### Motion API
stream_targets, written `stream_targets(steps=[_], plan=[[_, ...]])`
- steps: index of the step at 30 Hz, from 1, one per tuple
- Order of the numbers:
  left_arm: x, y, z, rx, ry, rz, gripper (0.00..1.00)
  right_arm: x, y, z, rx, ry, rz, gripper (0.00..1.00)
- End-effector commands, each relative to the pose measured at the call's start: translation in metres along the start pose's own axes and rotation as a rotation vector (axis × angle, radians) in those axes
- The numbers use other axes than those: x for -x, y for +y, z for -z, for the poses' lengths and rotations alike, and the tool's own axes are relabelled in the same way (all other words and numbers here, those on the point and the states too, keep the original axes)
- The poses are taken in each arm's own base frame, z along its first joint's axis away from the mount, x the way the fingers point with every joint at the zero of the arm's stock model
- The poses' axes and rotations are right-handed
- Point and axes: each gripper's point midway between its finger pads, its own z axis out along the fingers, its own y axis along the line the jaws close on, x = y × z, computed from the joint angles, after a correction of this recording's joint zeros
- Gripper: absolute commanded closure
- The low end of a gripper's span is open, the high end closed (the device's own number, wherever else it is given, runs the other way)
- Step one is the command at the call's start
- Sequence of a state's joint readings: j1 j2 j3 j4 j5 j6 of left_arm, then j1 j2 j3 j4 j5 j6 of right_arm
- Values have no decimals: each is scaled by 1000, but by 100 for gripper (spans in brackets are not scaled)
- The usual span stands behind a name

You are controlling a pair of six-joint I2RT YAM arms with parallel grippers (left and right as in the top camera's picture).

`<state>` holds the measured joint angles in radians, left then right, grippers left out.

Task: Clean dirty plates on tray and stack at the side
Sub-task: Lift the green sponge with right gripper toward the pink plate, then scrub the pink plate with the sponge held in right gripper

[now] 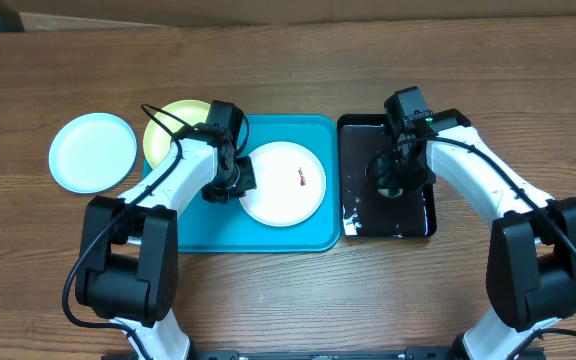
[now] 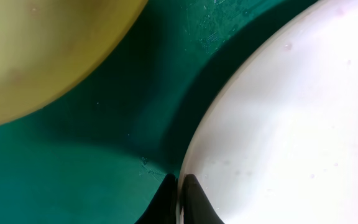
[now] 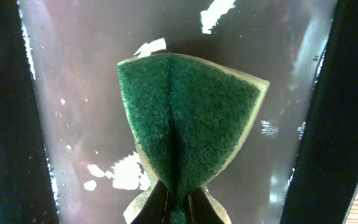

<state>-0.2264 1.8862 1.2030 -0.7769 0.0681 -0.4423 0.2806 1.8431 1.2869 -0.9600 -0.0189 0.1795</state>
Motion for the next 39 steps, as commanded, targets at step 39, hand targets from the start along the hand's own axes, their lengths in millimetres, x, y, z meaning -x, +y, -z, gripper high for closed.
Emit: stream_targets(steps=[39], plan=[[2,3,-4,16,-2,11,96,14,39,71,-54,-67,114,96]])
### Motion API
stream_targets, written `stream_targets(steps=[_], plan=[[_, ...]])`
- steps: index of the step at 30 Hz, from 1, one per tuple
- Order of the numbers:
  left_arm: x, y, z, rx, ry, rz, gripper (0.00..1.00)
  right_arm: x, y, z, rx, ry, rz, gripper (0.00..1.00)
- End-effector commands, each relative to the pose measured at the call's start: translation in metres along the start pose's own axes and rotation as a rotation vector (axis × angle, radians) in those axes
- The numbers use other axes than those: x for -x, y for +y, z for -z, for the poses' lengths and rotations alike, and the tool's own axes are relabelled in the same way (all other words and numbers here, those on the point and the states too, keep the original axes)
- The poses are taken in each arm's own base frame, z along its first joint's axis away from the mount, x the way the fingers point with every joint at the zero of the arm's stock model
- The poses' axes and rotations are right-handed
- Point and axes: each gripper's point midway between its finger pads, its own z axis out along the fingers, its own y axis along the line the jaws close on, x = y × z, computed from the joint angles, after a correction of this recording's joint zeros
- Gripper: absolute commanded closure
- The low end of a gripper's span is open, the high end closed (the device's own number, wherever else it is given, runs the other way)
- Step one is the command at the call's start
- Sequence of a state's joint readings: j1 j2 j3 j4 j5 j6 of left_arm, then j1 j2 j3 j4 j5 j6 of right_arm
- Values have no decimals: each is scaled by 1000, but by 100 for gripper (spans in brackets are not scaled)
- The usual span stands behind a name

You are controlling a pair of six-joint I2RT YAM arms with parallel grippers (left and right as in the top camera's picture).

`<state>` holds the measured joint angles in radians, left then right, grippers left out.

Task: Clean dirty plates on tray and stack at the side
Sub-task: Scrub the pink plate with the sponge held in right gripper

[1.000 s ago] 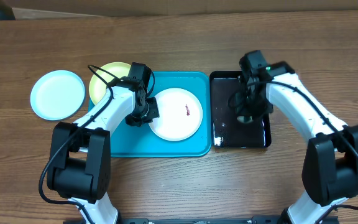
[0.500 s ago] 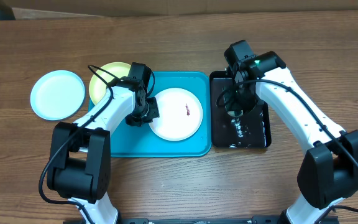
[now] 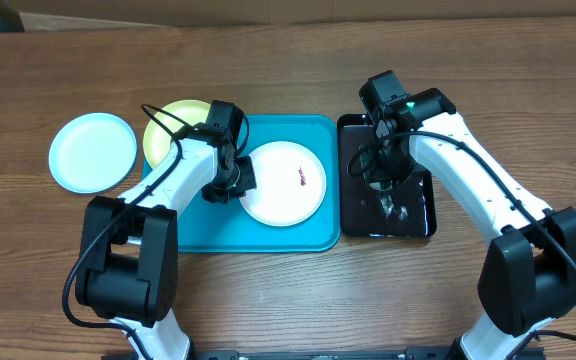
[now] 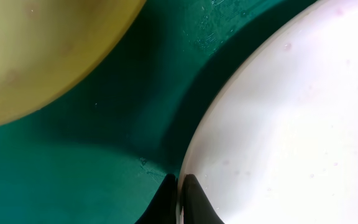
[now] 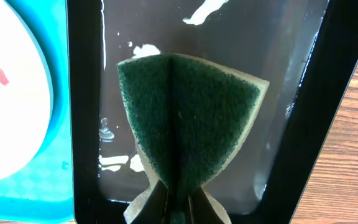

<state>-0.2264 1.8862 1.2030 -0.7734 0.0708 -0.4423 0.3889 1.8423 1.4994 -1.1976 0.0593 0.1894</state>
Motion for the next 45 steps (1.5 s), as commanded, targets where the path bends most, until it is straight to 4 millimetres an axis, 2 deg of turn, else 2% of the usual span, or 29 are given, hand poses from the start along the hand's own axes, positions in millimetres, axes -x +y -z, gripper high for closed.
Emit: stream_targets(steps=[1,6,13,16,22,29,36,45], plan=[[2,4,-4,20,0,12,96,16,11,26,27,-87,20,96],[2,4,-4,21,0,12,96,28,53,41,137,-155,81,96],[2,4,-4,21,0,12,96,25,126,52,241,-245,202,96],[2,4,-4,21,1,11,96,24,141,48,191,-285,193,96],[1,5,-5,23,2,11,96,22,153,24,69,-309,224,96],[0,6,-6,26,4,12,96,37,137,-14,-77,-314,197,96],[0,7,-6,31,3,11,96,37,131,-53,-122,-252,194,96],[-1,7,-6,32,5,11,96,39,126,-60,-145,-256,159,96]])
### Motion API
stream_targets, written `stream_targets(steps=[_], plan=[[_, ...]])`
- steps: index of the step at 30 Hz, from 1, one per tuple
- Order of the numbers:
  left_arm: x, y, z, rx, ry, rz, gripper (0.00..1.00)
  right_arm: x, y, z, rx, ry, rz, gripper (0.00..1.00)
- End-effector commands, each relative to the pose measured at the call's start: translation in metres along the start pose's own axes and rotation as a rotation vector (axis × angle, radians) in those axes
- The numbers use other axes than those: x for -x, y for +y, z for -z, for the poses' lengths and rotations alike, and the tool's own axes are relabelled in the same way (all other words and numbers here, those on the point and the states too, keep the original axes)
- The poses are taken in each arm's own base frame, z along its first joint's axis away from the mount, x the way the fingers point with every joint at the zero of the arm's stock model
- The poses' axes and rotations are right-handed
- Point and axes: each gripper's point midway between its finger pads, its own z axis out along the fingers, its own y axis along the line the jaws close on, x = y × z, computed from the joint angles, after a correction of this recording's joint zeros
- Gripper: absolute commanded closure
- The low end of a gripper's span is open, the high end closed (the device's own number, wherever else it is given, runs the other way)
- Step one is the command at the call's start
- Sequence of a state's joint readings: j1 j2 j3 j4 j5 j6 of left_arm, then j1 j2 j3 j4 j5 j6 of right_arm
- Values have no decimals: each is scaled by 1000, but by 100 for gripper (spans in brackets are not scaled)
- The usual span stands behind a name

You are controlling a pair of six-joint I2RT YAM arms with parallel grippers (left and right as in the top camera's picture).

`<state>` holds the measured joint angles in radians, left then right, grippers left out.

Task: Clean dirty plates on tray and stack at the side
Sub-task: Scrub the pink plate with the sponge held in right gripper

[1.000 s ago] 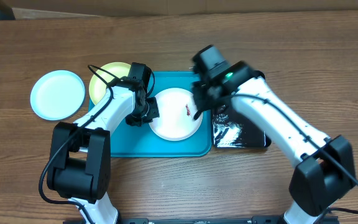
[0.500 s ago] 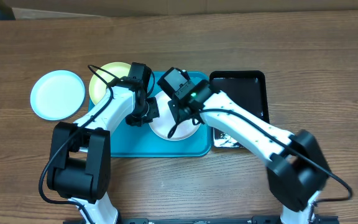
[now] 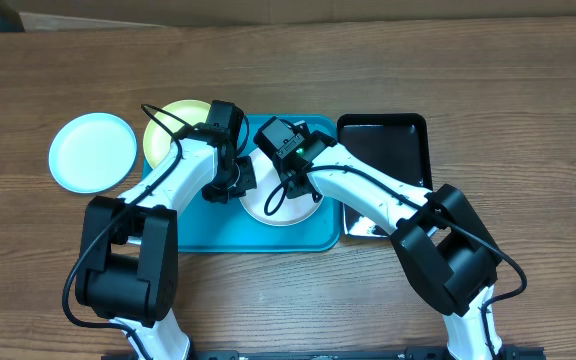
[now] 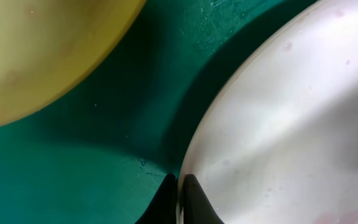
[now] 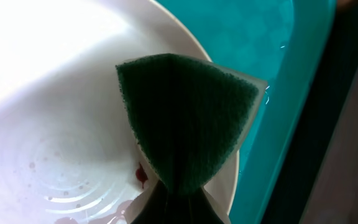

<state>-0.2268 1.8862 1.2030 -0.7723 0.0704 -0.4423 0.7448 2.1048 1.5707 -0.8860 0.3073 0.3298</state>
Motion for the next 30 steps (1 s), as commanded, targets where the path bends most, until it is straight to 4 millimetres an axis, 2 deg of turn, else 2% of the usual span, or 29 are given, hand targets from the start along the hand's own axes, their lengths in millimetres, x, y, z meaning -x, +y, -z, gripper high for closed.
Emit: stream_targets(steps=[1,12,16,22,30], plan=[[-1,8,-6,33,6,11,96,5,-7,2,-28,-22,-28,96],[-1,9,-6,42,7,11,96,-3,-19,-24,-49,39,-46,96],[-2,10,-7,45,7,12,96,-8,-6,-33,21,74,-42,96],[-2,10,-7,45,8,12,96,-17,3,-41,56,114,-39,96],[-2,10,-7,45,7,12,96,-32,37,-34,252,205,-44,96]])
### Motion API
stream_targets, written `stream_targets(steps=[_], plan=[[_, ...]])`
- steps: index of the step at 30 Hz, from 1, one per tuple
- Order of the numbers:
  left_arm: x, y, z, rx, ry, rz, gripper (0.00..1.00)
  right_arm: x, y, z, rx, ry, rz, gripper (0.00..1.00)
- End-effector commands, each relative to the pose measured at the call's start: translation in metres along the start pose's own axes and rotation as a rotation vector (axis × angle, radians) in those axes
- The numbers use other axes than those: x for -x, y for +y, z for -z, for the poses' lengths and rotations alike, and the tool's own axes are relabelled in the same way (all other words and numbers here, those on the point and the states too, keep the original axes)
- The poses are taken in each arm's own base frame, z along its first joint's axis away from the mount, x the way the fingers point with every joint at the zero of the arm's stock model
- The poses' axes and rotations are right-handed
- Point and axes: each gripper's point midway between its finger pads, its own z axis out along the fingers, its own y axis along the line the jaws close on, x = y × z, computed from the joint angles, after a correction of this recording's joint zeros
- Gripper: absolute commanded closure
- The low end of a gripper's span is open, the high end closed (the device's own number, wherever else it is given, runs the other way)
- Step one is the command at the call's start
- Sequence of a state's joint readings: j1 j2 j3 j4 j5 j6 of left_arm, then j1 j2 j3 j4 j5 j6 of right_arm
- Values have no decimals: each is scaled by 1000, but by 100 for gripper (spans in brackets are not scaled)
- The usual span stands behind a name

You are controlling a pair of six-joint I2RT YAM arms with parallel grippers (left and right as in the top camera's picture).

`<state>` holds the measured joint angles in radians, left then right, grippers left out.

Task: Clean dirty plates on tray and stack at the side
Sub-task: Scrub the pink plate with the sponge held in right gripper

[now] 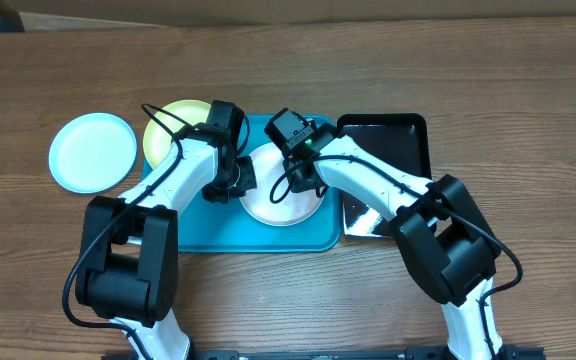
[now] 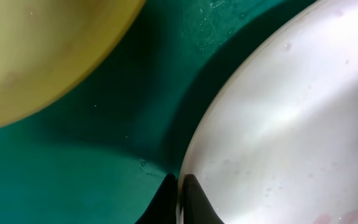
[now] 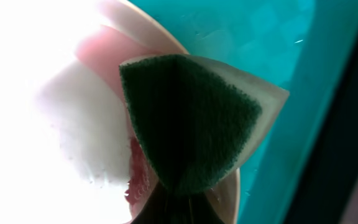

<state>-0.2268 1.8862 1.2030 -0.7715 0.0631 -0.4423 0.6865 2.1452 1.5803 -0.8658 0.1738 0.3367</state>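
A white plate point(image 1: 273, 200) lies on the teal tray point(image 1: 203, 228). My left gripper point(image 1: 238, 182) is shut on the plate's left rim point(image 2: 194, 155), its fingers pinching the edge. My right gripper point(image 1: 295, 168) is shut on a green sponge point(image 3: 188, 121) folded between its fingers and pressed on the plate's right part. Pink smears point(image 3: 138, 174) show on the wet white plate beside the sponge. A yellow plate point(image 1: 166, 125) sits at the tray's far left corner, also seen in the left wrist view as the yellow plate point(image 2: 36, 50).
A light blue plate point(image 1: 92, 150) lies on the wooden table to the left of the tray. A black tray point(image 1: 393, 140) with water stands right of the teal tray. Both arms cross over the teal tray's middle.
My right gripper has shifted the sponge toward the plate's far right rim. The red spot has become a pink smear on the plate. The left gripper has not moved.
My right gripper first held the sponge down in the black water tray, then held it higher over that tray. Then it was over the white plate beside a red spot. Now the sponge sits on the smeared plate. My left gripper stayed shut on the plate's rim throughout.
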Motion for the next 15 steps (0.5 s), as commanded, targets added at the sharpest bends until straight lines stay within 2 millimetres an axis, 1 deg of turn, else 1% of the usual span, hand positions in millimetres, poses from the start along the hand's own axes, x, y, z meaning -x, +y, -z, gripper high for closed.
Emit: stream_targets(steps=[1,5,12,15], plan=[[-3,9,-7,38,11,12,96,-34,36,-20,167,153,16,96],[-2,9,-7,38,9,11,96,-41,47,-17,214,182,26,96],[-2,9,-7,37,8,11,96,-49,59,-12,283,225,24,96],[-2,9,-7,37,8,11,96,-54,69,-8,346,253,21,96]])
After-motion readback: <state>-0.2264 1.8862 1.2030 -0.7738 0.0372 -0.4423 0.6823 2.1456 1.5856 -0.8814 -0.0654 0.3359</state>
